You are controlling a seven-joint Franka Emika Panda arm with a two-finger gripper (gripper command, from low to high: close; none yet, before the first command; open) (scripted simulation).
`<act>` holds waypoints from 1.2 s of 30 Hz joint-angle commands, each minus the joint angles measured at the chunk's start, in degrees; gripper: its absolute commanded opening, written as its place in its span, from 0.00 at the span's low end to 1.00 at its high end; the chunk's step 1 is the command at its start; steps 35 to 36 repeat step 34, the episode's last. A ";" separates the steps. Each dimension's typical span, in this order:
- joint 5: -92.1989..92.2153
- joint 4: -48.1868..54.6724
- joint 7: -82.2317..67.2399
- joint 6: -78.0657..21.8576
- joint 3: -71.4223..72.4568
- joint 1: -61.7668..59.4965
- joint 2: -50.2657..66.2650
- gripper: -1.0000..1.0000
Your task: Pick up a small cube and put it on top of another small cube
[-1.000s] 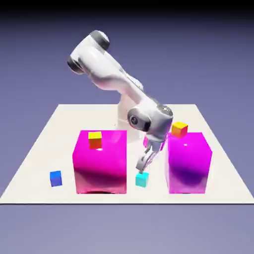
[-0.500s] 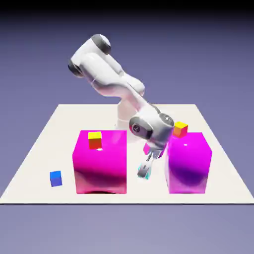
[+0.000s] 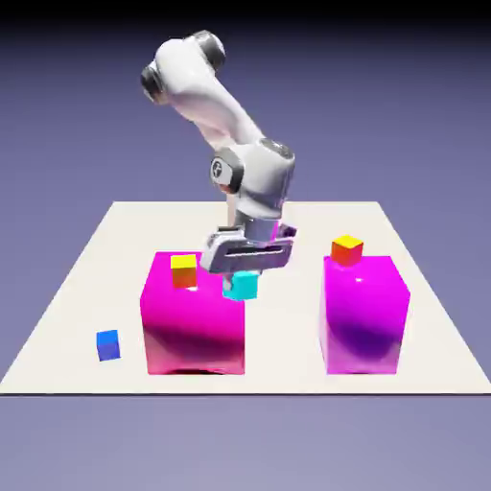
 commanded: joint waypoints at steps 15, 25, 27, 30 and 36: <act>29.73 8.42 36.24 6.99 -29.33 -6.49 3.25 0.00; 33.41 7.52 52.16 10.42 -44.48 3.29 -3.50 0.00; 30.02 6.60 54.13 15.28 -48.25 6.66 -7.65 0.00; 29.49 6.46 54.43 16.03 -48.83 7.18 -8.29 1.00; 35.10 7.98 51.18 7.99 -42.59 1.61 -1.43 1.00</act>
